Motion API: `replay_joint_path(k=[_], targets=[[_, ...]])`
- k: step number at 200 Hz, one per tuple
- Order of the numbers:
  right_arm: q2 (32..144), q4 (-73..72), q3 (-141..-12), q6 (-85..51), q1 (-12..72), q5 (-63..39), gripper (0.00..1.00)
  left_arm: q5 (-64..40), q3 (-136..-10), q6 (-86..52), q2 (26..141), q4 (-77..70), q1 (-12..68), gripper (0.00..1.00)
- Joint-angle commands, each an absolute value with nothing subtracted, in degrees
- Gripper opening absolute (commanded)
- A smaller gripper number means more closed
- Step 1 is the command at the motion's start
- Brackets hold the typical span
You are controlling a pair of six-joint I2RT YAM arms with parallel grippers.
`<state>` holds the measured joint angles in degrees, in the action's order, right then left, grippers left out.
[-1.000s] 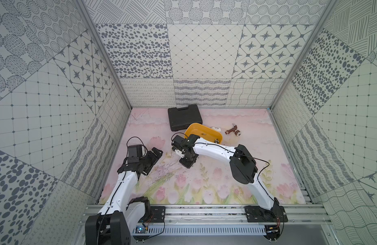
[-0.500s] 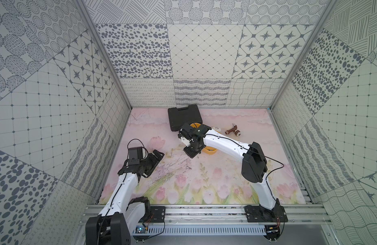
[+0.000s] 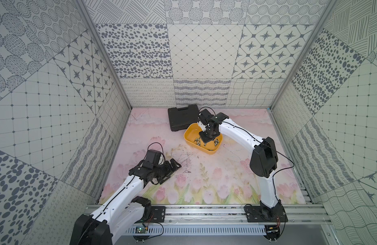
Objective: Put the bit on the desktop into the storage box
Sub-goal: Place the screwdriver bit in the storage box.
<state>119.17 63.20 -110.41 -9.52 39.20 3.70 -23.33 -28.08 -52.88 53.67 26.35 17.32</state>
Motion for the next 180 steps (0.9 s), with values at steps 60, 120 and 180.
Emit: replay_joint_path(k=[60,120,180], targets=[[126.93,60.38,-116.32,-11.12,36.16,4.68,0.11,-22.81,-29.96,-65.87,65.81,16.17,36.85,0.99],[127.16,59.27,-114.31,-11.11,35.69,4.36,0.32,-23.52,-30.15,-68.06,75.14,6.2,38.88,0.99],[117.66,53.23,-104.37,-10.85,35.38,1.87,0.4,-23.38,-31.2,-67.3,79.54,3.87,39.11,0.99]])
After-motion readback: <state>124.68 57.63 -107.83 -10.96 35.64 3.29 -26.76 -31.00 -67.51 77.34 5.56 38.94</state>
